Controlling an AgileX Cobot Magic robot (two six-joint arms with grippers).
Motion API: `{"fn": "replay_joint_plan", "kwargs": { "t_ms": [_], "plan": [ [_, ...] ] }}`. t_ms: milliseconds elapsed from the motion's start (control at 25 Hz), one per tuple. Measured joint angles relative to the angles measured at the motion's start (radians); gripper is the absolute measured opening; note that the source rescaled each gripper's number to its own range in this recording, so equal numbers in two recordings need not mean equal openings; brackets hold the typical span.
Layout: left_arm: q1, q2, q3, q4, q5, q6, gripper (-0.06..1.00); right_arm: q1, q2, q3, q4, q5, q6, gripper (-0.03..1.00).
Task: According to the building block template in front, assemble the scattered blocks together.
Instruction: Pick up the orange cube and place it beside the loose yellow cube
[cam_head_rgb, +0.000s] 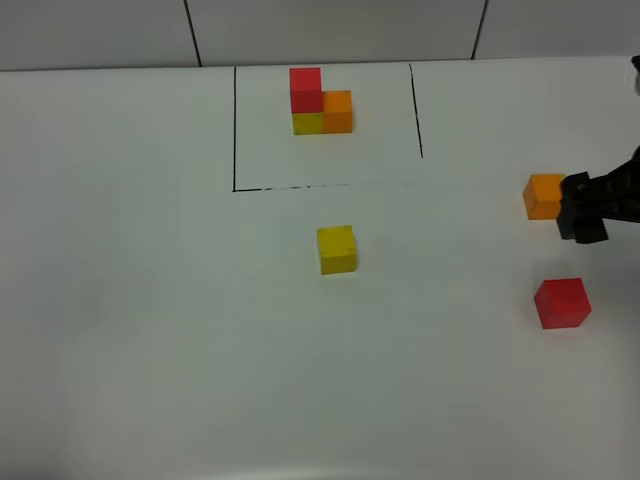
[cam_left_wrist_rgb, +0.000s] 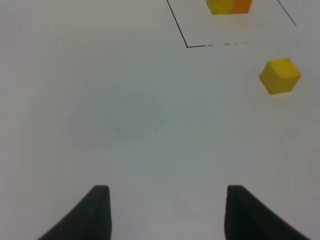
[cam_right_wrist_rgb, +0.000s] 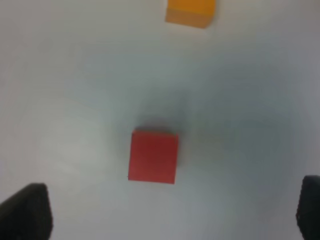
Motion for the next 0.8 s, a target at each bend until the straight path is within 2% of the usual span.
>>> {"fn": "replay_joint_plan", "kwargs": {
  "t_ms": [400,560,800],
  "plan": [
    [0.000,0.000,0.000,0.000,0.000,0.000,0.12,0.000,0.110,-0.029,-0.017,-0.074,-0.002,1.00],
    [0.000,0.000,0.000,0.000,0.000,0.000,0.12,0.000,0.239,-0.135,-0.017,-0.076,0.008,1.00],
    [0.001,0.000,0.000,0.000,0.000,0.000,0.12,0.000,0.473,-0.349,-0.017,-0.069,0.087,1.00]
  ]
}}
